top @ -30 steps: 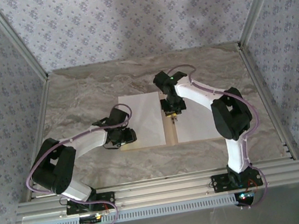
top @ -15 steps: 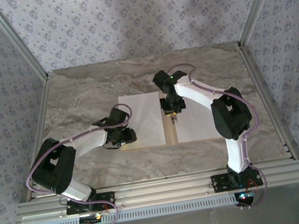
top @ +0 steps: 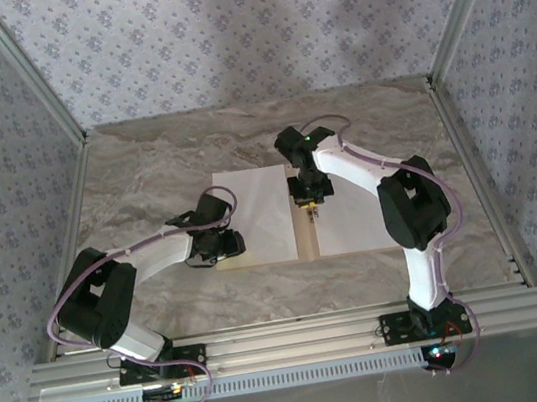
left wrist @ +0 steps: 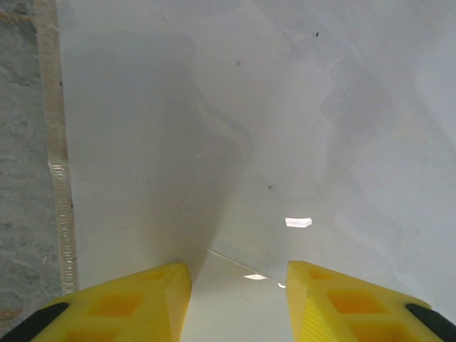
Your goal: Put the files into the folder
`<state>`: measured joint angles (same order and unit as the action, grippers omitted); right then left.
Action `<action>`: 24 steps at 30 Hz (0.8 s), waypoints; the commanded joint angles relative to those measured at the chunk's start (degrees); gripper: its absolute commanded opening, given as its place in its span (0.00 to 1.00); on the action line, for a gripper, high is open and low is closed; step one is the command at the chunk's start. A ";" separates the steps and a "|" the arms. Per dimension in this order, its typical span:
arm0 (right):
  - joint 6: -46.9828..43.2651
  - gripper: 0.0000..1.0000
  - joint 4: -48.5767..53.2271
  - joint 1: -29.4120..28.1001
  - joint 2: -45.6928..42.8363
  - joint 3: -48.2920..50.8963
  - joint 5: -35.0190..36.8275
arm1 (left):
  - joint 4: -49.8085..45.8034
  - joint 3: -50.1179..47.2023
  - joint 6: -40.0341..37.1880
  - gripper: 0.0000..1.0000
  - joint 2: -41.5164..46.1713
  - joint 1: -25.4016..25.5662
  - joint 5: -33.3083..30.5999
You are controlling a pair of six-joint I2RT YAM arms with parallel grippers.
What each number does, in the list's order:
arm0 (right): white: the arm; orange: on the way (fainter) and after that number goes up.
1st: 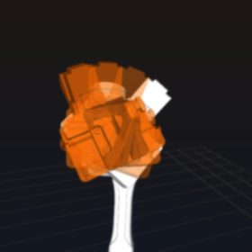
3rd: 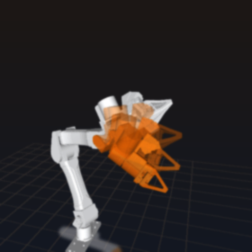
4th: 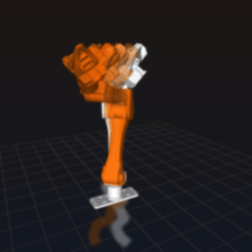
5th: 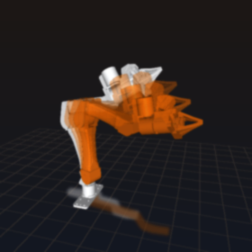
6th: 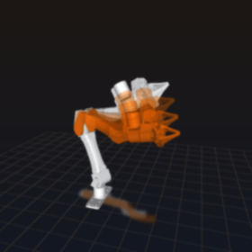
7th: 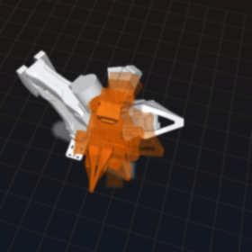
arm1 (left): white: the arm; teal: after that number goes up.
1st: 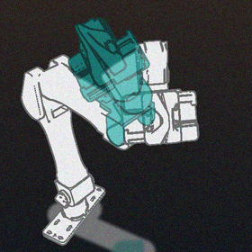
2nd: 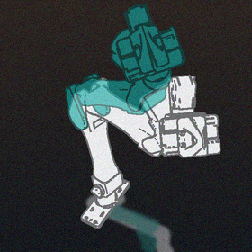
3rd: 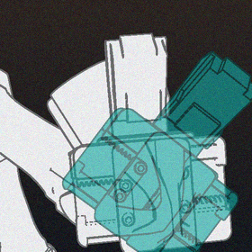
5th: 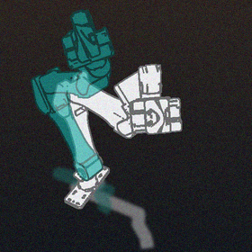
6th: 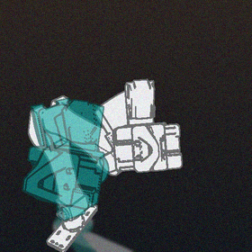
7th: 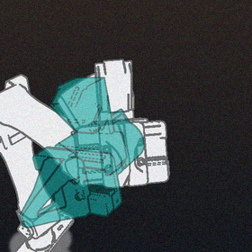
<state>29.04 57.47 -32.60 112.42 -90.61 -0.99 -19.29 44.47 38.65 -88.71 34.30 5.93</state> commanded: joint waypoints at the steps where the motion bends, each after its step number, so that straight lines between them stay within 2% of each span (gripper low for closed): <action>1: -0.40 0.16 2.72 0.25 1.40 -1.51 0.70 | -3.47 -1.01 0.19 0.43 -1.60 0.52 -1.01; 24: -0.75 0.17 4.20 0.14 2.22 -1.33 1.10 | -4.09 -0.17 0.21 0.43 -2.09 0.52 -1.27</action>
<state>28.86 58.59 -32.60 113.47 -91.05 -0.80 -19.42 44.53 38.65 -88.73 34.30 5.93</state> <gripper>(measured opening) 0.173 0.430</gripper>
